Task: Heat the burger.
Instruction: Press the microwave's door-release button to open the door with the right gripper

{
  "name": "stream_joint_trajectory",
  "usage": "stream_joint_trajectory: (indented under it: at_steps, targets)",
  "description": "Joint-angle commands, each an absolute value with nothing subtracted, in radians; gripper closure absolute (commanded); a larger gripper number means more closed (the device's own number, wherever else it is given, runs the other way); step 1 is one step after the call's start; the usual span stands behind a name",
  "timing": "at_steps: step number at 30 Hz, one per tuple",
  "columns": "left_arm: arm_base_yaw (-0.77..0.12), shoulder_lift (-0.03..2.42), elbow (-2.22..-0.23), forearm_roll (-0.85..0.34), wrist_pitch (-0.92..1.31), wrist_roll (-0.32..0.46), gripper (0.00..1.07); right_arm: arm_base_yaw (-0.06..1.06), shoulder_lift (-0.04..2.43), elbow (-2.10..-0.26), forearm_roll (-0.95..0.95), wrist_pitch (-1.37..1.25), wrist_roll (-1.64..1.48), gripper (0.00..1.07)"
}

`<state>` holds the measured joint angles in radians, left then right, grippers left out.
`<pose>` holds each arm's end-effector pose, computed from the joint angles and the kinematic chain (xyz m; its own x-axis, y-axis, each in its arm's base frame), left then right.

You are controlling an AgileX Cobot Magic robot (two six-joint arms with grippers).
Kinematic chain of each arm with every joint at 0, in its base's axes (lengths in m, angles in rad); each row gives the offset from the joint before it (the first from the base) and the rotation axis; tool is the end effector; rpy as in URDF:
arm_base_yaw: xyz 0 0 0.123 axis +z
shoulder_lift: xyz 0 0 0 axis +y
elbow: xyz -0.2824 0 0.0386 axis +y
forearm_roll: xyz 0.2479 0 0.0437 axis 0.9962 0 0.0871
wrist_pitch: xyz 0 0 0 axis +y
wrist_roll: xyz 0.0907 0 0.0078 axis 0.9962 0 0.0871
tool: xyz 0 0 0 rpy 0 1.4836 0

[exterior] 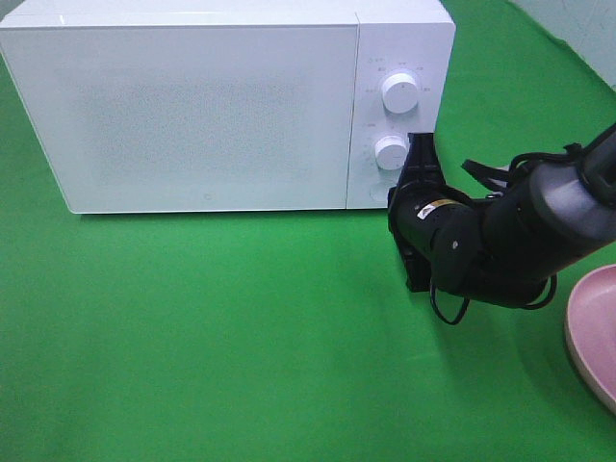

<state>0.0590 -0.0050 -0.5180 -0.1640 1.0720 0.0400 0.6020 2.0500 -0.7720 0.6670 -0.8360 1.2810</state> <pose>-0.0080 -0.0136 0.2821 -0.4421 -0.0648 -0.8946 0.0529 0.9938 -0.0981 0.3119 0.1637 0.0939 -0.0901 0.9954 -0.0328 0.4022 0.0665 0.9131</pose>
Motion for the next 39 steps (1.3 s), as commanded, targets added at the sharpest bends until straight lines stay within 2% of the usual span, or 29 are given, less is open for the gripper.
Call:
stream_joint_trajectory:
  at_steps: [1,16,39]
  targets:
    - [0.056,-0.021,-0.514,-0.165,1.064,0.041,0.07,0.595,2.056,-0.789,0.653,-0.825,1.273,1.07]
    - [0.056,-0.021,-0.514,-0.165,1.064,0.041,0.07,0.546,2.09,-0.871,0.645,-0.793,1.224,1.07]
    - [0.056,-0.021,-0.514,-0.165,1.064,0.041,0.07,0.546,2.118,-0.91,0.613,-0.845,1.278,1.07]
